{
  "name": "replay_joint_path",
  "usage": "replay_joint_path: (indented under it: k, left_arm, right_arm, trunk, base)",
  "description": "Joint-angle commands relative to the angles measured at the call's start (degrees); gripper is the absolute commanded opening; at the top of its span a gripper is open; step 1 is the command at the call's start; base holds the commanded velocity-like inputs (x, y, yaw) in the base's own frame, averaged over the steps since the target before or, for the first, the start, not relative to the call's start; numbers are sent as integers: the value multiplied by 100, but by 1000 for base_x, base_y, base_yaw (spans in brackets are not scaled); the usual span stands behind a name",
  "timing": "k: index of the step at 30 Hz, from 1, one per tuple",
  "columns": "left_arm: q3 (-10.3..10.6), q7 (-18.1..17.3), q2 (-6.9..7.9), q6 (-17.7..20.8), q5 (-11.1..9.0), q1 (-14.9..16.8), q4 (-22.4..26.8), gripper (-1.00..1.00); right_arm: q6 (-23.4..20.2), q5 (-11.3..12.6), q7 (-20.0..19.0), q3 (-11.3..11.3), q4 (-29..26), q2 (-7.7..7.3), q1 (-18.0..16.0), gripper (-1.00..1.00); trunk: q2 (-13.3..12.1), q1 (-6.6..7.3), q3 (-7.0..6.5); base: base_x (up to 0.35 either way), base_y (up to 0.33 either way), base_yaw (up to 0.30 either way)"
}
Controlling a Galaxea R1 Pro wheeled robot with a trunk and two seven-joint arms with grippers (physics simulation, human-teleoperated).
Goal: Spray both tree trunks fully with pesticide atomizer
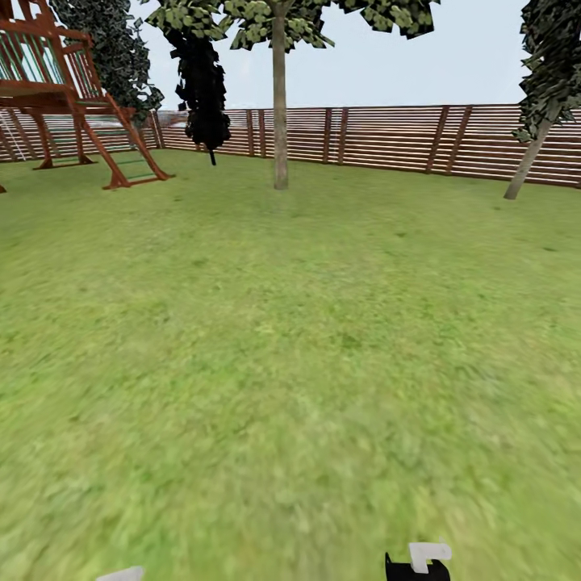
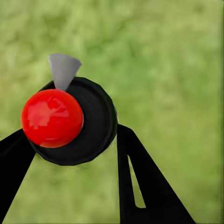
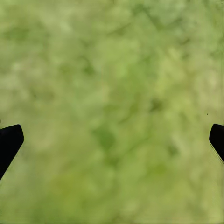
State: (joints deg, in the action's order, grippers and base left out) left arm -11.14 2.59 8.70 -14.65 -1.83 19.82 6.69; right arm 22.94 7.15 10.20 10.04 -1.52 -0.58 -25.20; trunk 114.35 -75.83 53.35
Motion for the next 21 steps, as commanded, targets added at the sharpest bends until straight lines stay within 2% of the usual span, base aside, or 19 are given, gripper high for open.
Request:
replay_joint_path:
  k: [1, 5, 21]
  left_arm:
    - [2, 5, -2, -21, -19, 4, -4, -100]
    - [4, 5, -6, -21, -19, 3, -7, -100]
    - [2, 7, -7, -21, -19, 4, -4, -100]
  right_arm:
    - [17, 59, 8, 51, 3, -1, -2, 100]
    - [17, 59, 8, 51, 3, 3, -2, 100]
    - [17, 52, 9, 47, 3, -3, 2, 100]
  trunk:
    - [2, -3, 4]
    - [2, -3, 4]
    - [2, -3, 4]
  base:
    - [344, 0, 148]
    - [344, 0, 121]
    - [344, 0, 2]
